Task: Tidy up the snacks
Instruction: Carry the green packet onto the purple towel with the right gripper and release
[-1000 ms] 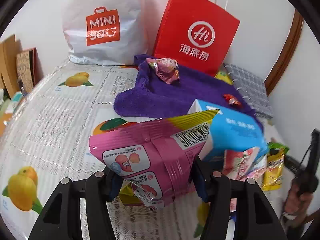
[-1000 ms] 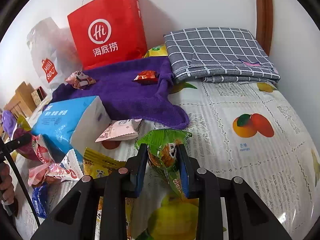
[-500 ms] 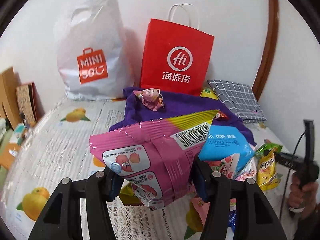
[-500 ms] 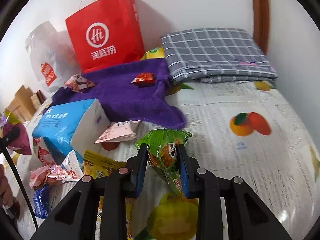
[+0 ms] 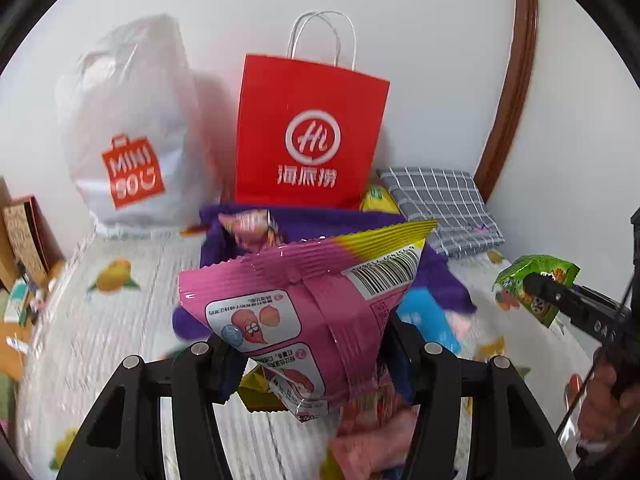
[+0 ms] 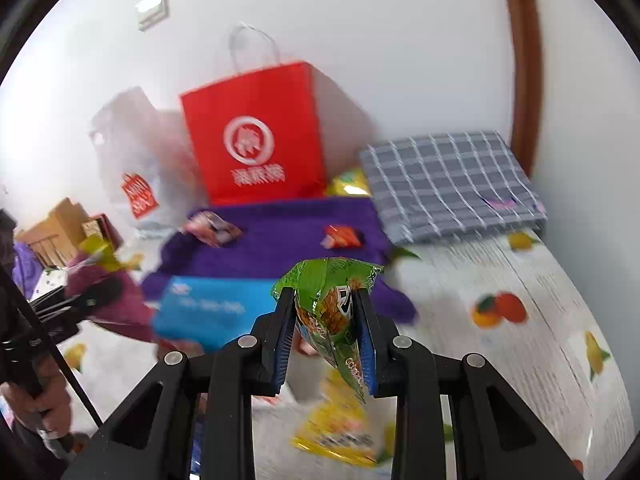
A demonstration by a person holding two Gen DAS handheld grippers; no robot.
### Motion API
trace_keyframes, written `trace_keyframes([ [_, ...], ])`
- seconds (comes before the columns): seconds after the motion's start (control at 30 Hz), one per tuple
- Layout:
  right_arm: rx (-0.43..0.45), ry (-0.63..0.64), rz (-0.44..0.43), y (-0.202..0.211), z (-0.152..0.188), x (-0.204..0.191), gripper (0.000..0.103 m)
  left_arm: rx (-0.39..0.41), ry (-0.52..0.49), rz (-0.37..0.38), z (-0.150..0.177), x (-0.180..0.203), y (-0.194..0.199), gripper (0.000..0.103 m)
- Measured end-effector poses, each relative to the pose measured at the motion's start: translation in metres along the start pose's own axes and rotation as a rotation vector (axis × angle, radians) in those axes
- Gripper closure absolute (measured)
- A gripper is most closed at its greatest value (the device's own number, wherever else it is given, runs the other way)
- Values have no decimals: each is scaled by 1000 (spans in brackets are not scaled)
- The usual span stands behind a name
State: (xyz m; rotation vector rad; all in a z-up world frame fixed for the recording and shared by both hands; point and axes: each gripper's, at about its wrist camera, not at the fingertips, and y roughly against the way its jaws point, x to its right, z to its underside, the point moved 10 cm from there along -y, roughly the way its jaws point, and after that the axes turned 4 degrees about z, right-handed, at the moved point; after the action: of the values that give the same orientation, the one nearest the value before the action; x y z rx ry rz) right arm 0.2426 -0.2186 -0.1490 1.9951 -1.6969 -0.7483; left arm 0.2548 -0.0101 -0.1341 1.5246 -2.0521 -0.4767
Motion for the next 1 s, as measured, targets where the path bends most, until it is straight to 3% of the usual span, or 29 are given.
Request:
trace_keyframes([
  [0.13, 10, 10, -50, -8, -28, -32, 74, 21, -17, -17, -21, -4, -4, 47],
  [0.43, 6, 20, -107, -52, -55, -72, 74, 48, -1, -87, -20, -43, -11, 47],
  [0.57, 0, 8, -105, -73, -45, -67, 74, 76, 16, -145, -21, -58, -12, 47],
  [0.67, -9, -4, -107, -83, -37, -59, 74, 34, 83, -85, -14, -60, -25, 47],
  [0.73, -7, -3, -95, -87, -35, -53, 74, 16, 88, -91, -11, -62, -32, 47],
  [0.87, -14, -31, -64, -95, -32, -38, 74, 38, 66, -113, -10, -61, -32, 47],
  [1.0, -30, -72, -84, -100, -30, -31, 74, 63, 91, -82, -12, -62, -28, 47],
])
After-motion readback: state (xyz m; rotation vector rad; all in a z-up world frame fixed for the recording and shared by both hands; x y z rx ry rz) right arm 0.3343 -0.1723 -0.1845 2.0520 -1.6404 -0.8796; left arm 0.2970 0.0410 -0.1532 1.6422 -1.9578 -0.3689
